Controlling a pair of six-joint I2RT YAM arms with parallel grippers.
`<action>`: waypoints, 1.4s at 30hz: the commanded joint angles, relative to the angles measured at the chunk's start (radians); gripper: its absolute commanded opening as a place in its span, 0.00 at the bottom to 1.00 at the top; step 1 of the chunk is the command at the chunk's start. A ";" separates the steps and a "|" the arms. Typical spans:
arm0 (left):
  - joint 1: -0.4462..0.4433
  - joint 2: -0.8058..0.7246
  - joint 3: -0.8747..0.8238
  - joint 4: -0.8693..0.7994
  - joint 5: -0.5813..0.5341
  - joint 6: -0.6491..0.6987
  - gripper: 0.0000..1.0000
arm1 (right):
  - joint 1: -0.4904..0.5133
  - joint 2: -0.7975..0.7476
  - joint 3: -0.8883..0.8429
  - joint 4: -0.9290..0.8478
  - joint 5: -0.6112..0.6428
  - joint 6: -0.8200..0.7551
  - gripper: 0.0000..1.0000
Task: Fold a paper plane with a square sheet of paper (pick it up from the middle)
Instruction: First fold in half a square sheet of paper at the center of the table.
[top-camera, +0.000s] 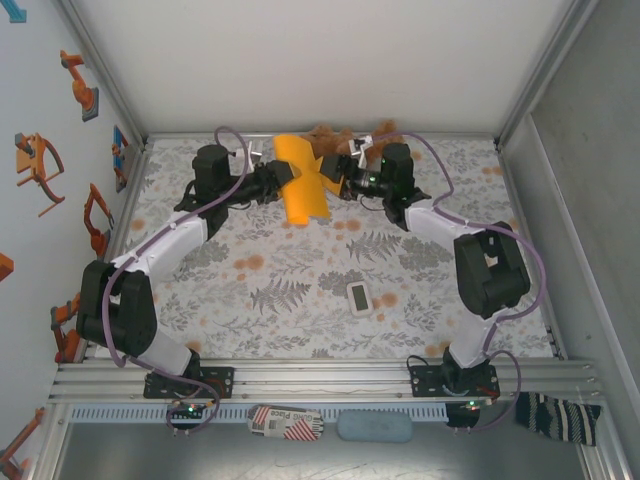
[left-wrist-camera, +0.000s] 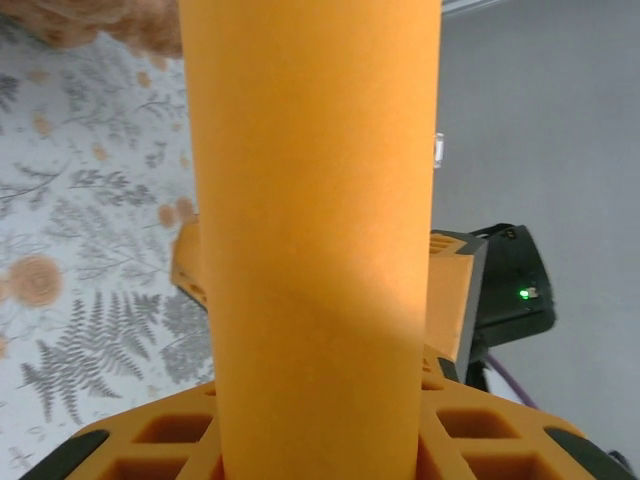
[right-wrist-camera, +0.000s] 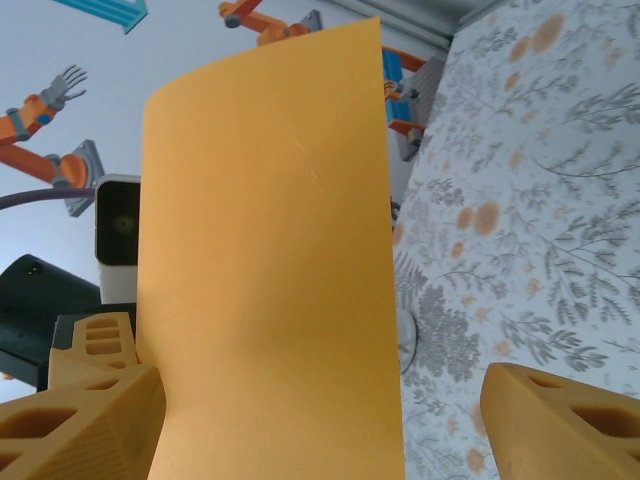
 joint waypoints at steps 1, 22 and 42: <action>0.012 0.004 0.010 0.098 0.057 -0.072 0.37 | 0.012 0.014 0.043 0.058 -0.054 0.044 0.80; 0.059 0.018 0.008 -0.170 0.065 0.106 0.37 | -0.010 -0.072 0.079 -0.259 -0.040 -0.177 0.16; 0.131 -0.198 -0.095 -0.569 -0.456 0.342 0.96 | -0.098 -0.244 0.248 -1.121 0.442 -0.696 0.00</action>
